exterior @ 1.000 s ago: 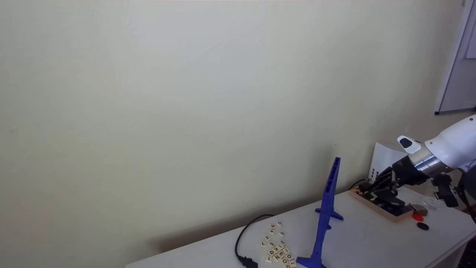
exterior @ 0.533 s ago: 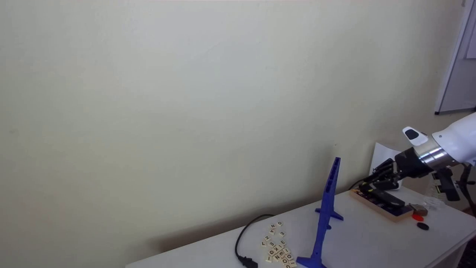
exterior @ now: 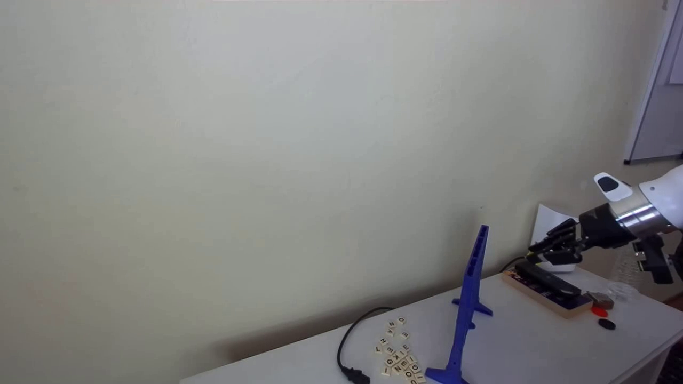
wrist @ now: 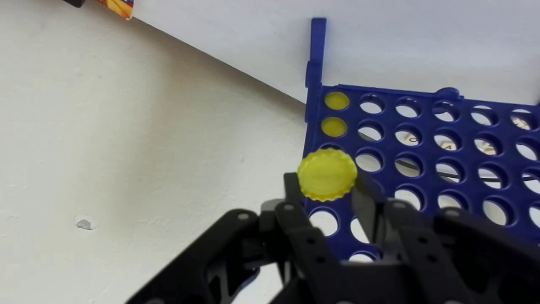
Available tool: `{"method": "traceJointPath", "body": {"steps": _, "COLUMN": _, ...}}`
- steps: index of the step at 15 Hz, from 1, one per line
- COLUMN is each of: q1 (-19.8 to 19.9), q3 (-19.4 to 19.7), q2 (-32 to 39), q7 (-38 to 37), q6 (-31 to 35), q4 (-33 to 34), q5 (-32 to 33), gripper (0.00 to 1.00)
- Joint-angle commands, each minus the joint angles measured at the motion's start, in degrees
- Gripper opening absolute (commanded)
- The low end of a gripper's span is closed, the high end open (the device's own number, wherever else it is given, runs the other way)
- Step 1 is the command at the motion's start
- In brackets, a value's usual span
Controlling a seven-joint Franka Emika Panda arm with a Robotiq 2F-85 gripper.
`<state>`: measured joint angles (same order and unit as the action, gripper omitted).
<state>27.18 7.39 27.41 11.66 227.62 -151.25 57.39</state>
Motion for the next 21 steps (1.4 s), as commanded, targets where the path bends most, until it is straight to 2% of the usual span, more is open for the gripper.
{"method": "traceJointPath", "body": {"steps": 1, "q1": -2.2, "q3": 3.2, "q2": -3.9, "q7": 0.8, "q6": 2.0, "q4": -3.8, "q5": -0.7, "gripper": 0.11}}
{"method": "traceJointPath", "body": {"steps": 14, "q1": -5.3, "q3": 6.3, "q2": -8.8, "q7": 5.1, "q6": 10.8, "q4": -8.3, "q5": -0.5, "gripper": 0.11}}
{"method": "traceJointPath", "body": {"steps": 15, "q1": -5.1, "q3": 6.3, "q2": -7.6, "q7": 3.7, "q6": 11.0, "q4": -6.0, "q5": 0.5, "gripper": 0.11}}
{"method": "traceJointPath", "body": {"steps": 18, "q1": -5.2, "q3": 6.6, "q2": -8.8, "q7": 4.3, "q6": 12.5, "q4": -7.4, "q5": 0.3, "gripper": 0.11}}
{"method": "traceJointPath", "body": {"steps": 21, "q1": -5.4, "q3": 6.5, "q2": -7.1, "q7": 3.3, "q6": 12.8, "q4": -5.9, "q5": 0.1, "gripper": 0.11}}
